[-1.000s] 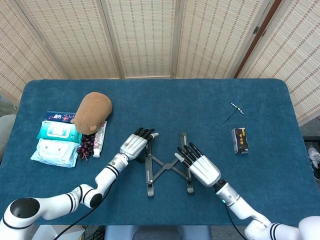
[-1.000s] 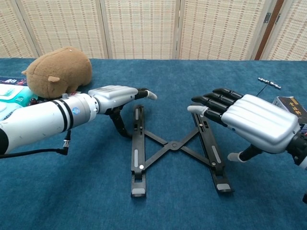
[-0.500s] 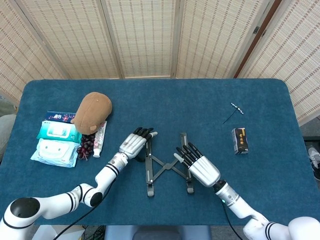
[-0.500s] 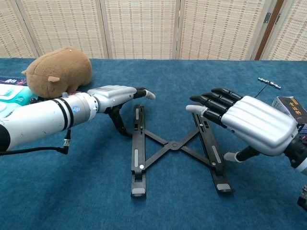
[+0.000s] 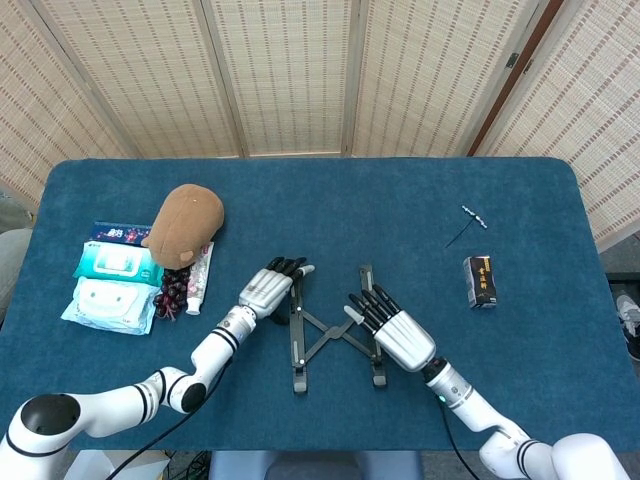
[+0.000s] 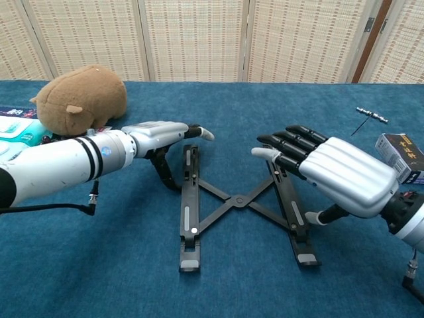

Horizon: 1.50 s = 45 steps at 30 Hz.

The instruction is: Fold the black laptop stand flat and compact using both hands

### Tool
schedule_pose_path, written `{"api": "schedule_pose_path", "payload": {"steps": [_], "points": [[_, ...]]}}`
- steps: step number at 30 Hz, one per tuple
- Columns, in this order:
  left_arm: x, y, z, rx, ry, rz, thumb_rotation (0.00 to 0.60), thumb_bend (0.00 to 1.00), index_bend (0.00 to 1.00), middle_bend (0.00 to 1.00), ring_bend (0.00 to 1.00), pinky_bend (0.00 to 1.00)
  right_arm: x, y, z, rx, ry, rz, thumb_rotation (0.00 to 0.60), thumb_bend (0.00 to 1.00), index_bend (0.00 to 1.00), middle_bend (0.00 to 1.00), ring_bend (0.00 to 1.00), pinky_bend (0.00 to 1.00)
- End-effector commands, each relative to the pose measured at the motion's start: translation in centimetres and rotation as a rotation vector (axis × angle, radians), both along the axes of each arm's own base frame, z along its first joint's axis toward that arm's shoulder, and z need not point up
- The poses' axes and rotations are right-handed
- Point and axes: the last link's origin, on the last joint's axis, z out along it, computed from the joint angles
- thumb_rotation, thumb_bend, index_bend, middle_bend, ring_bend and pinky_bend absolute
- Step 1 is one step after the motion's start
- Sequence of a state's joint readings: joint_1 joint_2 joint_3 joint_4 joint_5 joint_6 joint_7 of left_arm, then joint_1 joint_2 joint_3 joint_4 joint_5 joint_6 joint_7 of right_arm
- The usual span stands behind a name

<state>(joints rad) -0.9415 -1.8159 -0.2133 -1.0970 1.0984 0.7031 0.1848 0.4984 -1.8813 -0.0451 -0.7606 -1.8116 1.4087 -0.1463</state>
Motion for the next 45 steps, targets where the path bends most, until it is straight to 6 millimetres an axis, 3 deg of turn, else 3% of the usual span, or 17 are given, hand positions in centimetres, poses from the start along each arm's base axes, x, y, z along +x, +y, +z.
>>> {"api": "schedule_pose_path", "payload": {"steps": [1,37,45], "points": [[0.1,-0.1,-0.1,-0.004,0.001,-0.005,0.600,0.12,0.08,0.03,0.06,0.00,0.3,0.0,-0.4,0.007,-0.013,0.006,0.600,0.00,0.00,0.00,0.00,0.00],[2.2,-2.8,-1.3,-0.088,-0.017,-0.072,0.600,0.12,0.08,0.03,0.06,0.00,4.9,-0.9,-3.0,-0.009,-0.143,0.087,0.600,0.00,0.00,0.00,0.00,0.00],[2.3,-2.9,-1.4,-0.086,-0.008,-0.084,0.600,0.12,0.08,0.03,0.06,0.00,5.1,-0.9,-3.0,-0.009,-0.153,0.088,0.600,0.00,0.00,0.00,0.00,0.00]]}}
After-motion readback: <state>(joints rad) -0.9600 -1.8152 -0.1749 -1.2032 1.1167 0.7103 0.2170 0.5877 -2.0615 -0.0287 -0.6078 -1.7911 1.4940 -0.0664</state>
